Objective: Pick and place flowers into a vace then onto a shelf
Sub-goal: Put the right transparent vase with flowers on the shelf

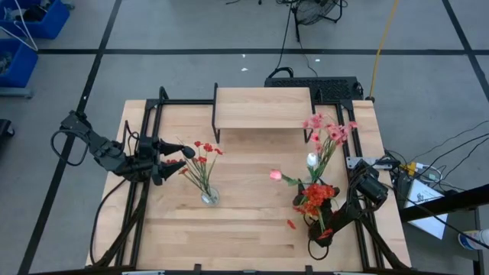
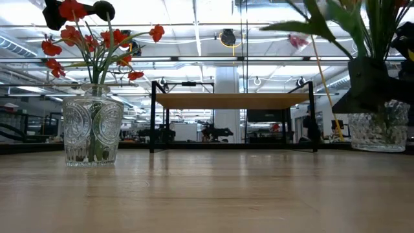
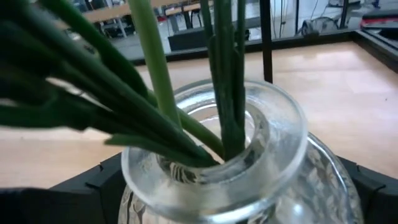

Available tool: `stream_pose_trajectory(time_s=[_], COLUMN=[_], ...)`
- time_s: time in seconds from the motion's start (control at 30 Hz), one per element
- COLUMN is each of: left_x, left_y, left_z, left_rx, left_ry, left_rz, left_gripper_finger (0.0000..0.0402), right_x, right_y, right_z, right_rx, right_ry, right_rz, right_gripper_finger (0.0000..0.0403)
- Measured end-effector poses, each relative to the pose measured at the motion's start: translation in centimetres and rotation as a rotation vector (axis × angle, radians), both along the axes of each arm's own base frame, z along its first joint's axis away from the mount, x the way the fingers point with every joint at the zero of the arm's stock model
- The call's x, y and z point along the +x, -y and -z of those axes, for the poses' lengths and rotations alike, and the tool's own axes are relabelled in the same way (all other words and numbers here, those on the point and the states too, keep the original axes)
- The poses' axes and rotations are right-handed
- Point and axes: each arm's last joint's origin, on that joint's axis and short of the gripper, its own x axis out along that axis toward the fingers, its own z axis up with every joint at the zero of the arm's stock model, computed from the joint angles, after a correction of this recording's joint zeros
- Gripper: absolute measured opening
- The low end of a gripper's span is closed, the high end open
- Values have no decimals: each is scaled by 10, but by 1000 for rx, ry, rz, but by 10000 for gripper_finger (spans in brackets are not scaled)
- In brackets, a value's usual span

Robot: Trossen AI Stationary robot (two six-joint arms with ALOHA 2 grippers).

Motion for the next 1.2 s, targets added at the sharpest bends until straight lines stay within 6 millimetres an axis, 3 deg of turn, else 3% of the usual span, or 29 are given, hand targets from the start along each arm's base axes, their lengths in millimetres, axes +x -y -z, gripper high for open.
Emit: stream_pose_trajectory(time_s=[0.23, 0.67, 1.2], left_x=[0, 0, 0], left_y=[0, 0, 0], left_z=[0, 0, 0], left_rx=[0, 0, 0], left_ry=[0, 0, 0], left_rz=[0, 0, 0], left_gripper_finger=[399, 399, 399], right_x=[7, 23, 31], right_y=[4, 28, 95], right_z=[-4, -45, -98], right_rx=[13, 48, -68], right_ry=[20, -6, 48], right_rz=[13, 9, -22], right_gripper_finger=[342, 342, 343])
